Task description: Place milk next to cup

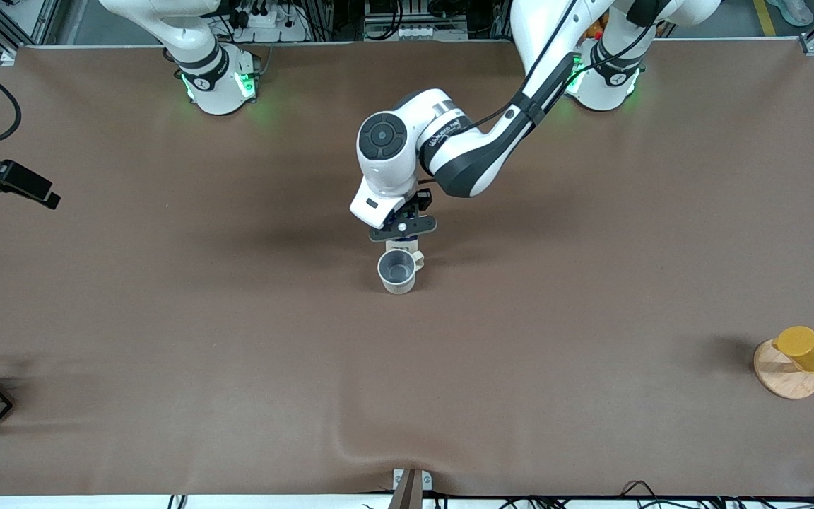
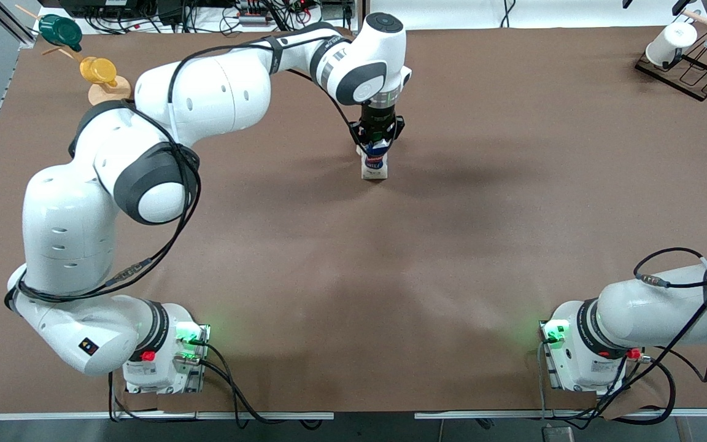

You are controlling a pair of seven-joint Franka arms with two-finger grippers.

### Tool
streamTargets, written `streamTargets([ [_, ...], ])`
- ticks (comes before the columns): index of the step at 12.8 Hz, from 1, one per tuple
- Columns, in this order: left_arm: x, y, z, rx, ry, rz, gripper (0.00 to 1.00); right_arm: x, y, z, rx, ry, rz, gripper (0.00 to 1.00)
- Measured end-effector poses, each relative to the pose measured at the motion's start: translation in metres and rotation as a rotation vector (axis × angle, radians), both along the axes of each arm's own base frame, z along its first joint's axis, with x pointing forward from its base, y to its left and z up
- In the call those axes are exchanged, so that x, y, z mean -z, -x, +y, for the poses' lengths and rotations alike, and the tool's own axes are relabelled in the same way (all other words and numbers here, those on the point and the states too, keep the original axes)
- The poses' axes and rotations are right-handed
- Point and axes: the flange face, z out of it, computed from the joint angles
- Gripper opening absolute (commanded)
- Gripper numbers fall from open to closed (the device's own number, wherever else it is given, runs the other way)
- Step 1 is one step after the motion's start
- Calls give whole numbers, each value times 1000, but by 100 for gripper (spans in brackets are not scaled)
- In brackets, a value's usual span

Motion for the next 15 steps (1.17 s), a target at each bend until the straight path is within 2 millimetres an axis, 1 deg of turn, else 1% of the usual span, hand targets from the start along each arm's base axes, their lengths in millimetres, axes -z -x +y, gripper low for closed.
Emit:
streamTargets([
  [1,0,0,0,0,-2,-3,100,0,0,0,0,0,0,100],
  [6,-4,1,-5,30,-20,-55,100,1,0,0,-5,1,4,100],
  [8,-14,0,-8,31,-7,-68,100,1,0,0,-6,1,5,100],
  [9,-26,-1,-9,30,7,-82,100,1,0,0,-6,1,6,100],
  [10,-43,-1,-9,29,18,-97,100,1,0,0,-7,1,6,100],
  [12,-84,2,0,24,17,-115,100,2,0,0,-7,1,8,100],
  [13,-105,-1,7,13,19,-131,100,3,-1,0,-7,1,9,100],
  [14,-127,-10,22,-11,20,-150,100,3,-1,1,-8,1,10,100],
  [15,-147,-26,45,-41,17,-167,100,3,-1,1,-9,1,11,100],
])
